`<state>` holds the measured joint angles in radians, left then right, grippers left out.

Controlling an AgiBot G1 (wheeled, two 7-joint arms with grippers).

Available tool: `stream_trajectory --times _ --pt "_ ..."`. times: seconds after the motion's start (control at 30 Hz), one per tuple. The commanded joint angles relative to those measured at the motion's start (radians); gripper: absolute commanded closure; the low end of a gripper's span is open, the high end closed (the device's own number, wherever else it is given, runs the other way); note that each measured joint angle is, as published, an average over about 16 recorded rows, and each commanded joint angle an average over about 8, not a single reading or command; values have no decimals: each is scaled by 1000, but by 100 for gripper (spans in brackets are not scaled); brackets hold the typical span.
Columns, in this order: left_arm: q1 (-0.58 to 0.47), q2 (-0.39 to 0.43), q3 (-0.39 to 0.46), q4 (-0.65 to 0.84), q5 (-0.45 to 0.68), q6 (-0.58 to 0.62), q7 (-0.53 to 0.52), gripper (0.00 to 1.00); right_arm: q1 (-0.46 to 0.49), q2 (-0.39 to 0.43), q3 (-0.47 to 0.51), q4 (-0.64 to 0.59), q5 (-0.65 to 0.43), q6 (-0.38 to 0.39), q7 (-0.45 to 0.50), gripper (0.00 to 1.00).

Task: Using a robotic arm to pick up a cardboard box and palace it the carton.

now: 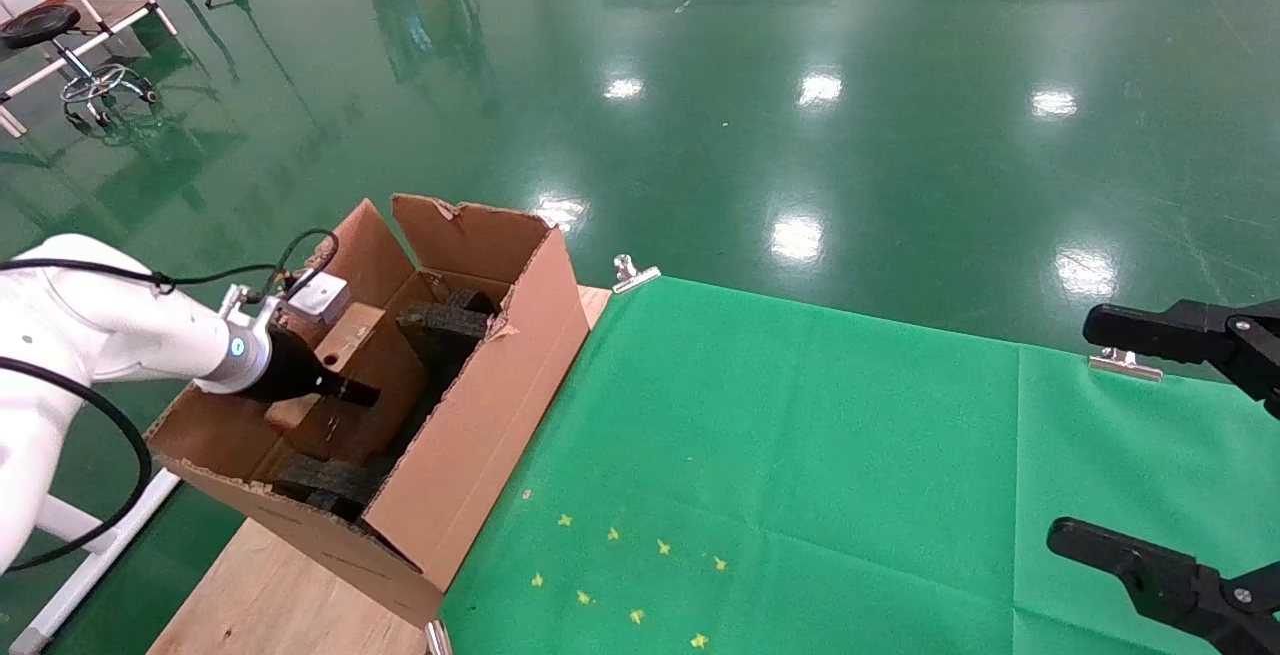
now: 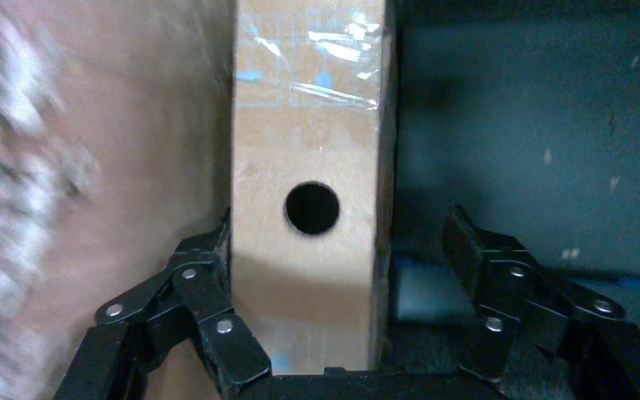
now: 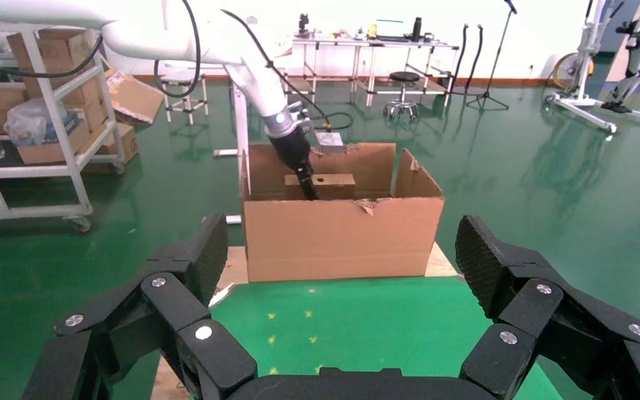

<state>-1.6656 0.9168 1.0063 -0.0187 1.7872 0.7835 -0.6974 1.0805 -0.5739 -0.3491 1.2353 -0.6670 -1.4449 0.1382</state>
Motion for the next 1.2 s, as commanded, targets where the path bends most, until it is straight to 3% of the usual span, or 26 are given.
stream_trajectory --times 0.03,0.27,0.63,0.93,1.2 --pt "-8 0 0 -5 -1 -6 3 0 0 0 0 0 0 0 0 0" --pt "-26 -65 -47 -114 -72 48 73 0 0 0 0 0 0 0 0 0" --pt "19 -258 -154 -465 -264 232 169 0 0 0 0 0 0 0 0 0" --pt "35 -264 -164 -494 -280 247 176 0 0 0 0 0 1 0 0 0" --pt "99 -270 -229 -586 -370 301 214 0 0 0 0 0 1 0 0 0"
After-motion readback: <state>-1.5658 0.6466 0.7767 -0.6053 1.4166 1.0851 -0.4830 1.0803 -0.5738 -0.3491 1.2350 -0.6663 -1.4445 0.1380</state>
